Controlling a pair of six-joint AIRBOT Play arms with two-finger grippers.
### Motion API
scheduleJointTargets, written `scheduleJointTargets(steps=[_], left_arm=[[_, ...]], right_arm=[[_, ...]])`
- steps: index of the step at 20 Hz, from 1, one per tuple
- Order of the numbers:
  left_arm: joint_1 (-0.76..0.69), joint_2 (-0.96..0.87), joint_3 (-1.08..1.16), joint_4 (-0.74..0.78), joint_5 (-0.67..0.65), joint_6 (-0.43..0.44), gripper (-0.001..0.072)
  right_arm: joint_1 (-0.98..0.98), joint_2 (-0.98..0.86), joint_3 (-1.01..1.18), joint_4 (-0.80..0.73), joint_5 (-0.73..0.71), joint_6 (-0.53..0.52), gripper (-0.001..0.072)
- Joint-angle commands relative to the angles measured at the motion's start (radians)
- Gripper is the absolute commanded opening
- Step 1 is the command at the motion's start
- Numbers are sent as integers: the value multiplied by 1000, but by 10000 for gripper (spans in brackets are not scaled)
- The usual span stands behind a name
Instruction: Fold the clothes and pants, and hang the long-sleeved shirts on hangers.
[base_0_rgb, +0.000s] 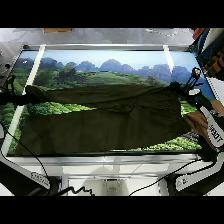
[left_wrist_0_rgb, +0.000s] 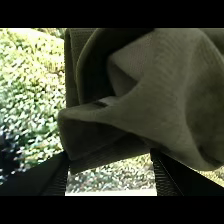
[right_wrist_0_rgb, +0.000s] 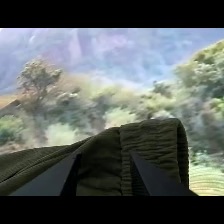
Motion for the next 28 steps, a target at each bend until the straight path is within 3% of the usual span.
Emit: scheduleJointTargets(steps=[1,2,3,4,6,9,13,19,20,21,22,28], left_arm=[[7,-12,0,-5,21,-3,595],[8,-11,1,-9,31,-3,592],[8,-11,1,-14,42,-8,548],[8,-11,1,-14,52,-29,447],[8,-6,1,-14,72,-43,383],[9,4,1,-29,86,-63,15],[9,29,1,-66,72,-111,15],[10,105,1,-35,40,-111,17],[10,102,1,-35,37,-110,89],[10,95,1,-35,32,-111,458],[10,88,1,-36,32,-118,720],[8,38,0,-36,74,-126,704]], right_arm=[[1,0,1,0,0,0,343],[1,0,1,0,0,0,343],[1,0,1,0,0,0,342],[1,0,1,0,0,0,342],[1,0,1,0,0,0,343],[1,0,1,0,0,0,343],[1,0,0,0,0,0,343],[1,0,0,0,2,0,343],[1,0,0,0,2,0,343],[1,0,0,0,2,0,342],[1,0,0,0,2,0,343],[1,0,0,0,2,0,343]])
